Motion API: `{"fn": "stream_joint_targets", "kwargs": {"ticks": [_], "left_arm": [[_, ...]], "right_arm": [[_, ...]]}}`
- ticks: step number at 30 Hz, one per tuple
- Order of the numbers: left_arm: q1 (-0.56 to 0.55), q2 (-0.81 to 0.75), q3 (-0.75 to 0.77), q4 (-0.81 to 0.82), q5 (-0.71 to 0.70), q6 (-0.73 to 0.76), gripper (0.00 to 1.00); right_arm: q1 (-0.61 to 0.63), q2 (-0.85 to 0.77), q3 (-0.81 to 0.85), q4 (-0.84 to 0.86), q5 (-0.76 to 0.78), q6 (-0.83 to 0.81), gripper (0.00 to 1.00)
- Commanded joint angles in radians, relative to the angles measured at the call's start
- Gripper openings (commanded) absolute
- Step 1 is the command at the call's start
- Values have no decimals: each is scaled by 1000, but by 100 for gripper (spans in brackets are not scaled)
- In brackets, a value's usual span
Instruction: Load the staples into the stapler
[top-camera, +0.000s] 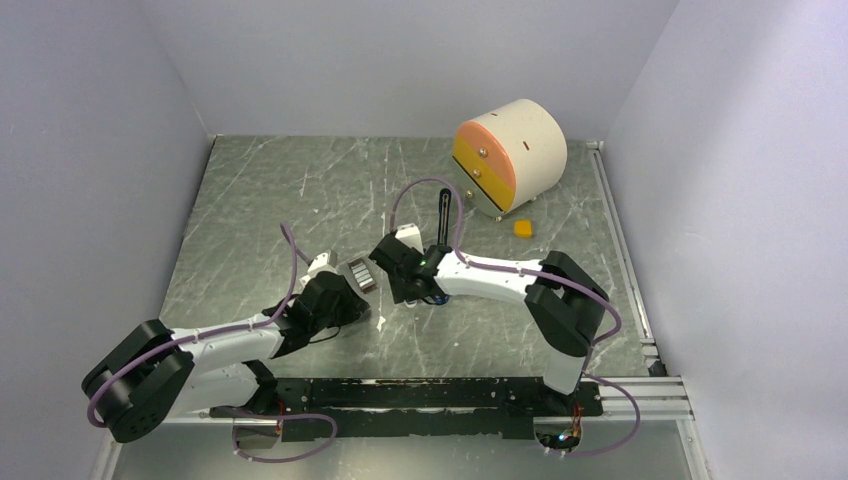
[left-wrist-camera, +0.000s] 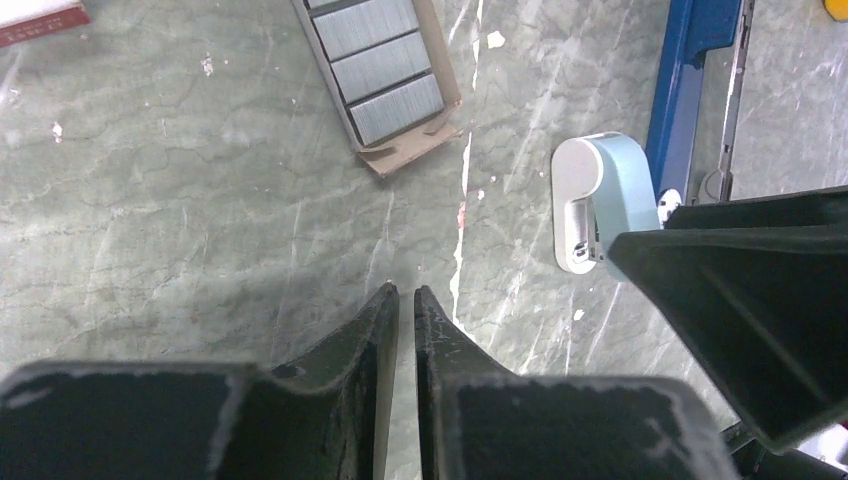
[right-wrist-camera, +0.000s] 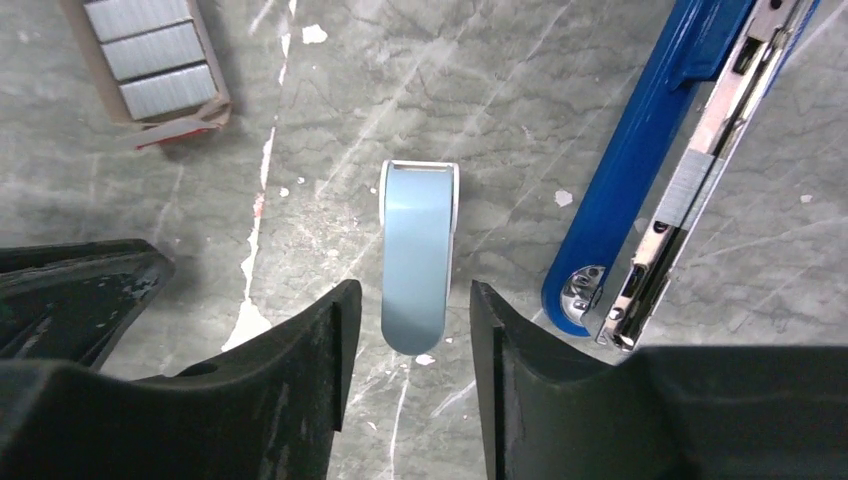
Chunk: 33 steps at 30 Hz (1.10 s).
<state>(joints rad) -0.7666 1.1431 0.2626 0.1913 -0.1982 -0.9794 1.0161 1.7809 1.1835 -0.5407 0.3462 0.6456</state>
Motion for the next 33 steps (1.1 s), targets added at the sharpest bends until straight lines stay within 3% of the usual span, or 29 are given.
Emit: {"fn": "stream_joint_targets", "kwargs": {"ticks": [1, 21, 28, 33], "left_arm": [[1, 10, 12, 4, -18, 16, 18], [1, 3, 6, 4, -16, 21, 19], [1, -9, 0, -5, -20, 20, 20], [2, -22, -2, -10, -24, 18, 20]], "right_arm": [[-5, -38, 27, -5, 20, -12, 44], [-8, 101, -68, 17, -97, -5, 24], [-37, 110, -101, 61, -151, 9, 23], [-57, 2, -72, 71, -97, -10, 27]]}}
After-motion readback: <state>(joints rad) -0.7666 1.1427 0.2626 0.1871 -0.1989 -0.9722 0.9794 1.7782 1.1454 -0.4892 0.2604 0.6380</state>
